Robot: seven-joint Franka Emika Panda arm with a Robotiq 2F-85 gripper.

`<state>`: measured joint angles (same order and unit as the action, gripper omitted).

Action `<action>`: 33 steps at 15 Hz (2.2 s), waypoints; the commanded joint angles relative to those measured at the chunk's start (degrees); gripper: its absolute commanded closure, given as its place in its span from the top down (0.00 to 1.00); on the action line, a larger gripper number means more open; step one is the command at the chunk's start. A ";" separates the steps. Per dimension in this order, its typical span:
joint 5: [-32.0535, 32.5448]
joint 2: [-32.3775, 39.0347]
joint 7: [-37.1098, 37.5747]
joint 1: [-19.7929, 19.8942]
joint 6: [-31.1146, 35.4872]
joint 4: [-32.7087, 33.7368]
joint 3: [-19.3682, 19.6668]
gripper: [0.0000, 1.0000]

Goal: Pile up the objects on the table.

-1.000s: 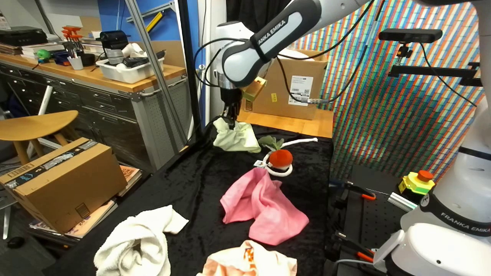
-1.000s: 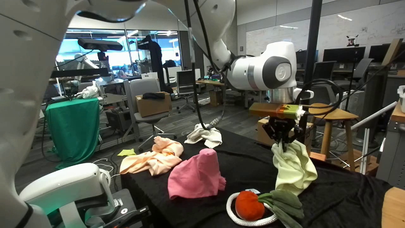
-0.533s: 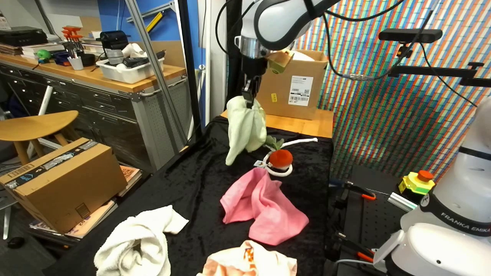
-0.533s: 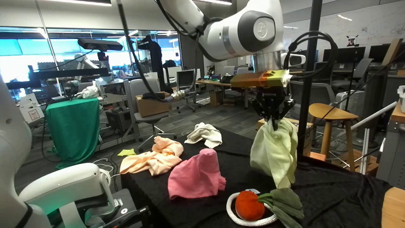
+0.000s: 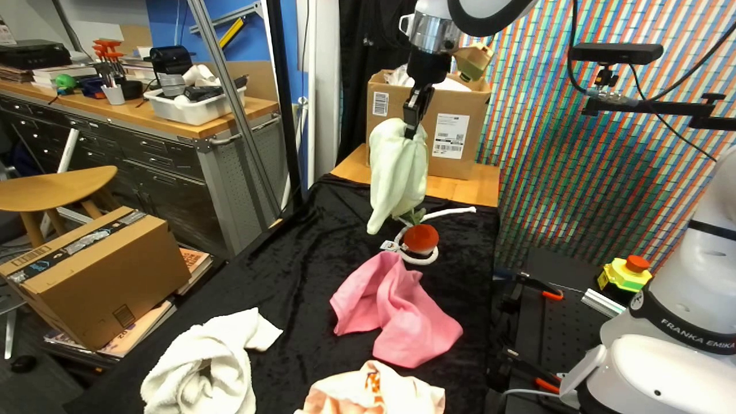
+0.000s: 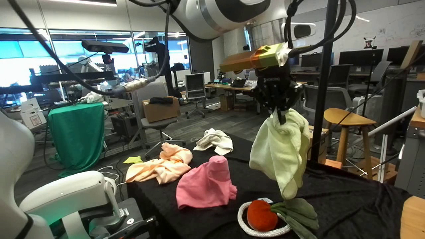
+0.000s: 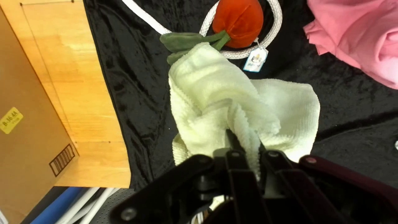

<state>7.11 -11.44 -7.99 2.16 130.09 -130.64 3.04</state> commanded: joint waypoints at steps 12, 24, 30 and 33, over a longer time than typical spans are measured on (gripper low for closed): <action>8.02 2.93 17.43 3.36 2.85 -5.85 -1.40 0.09; 11.47 14.87 27.71 1.34 3.01 0.66 -0.48 0.60; 9.73 13.60 24.56 -0.40 1.01 3.93 -1.77 1.00; 10.17 14.37 21.25 -2.93 -1.69 7.12 -3.87 1.00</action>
<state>17.25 2.82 16.44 1.52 131.96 -127.02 0.74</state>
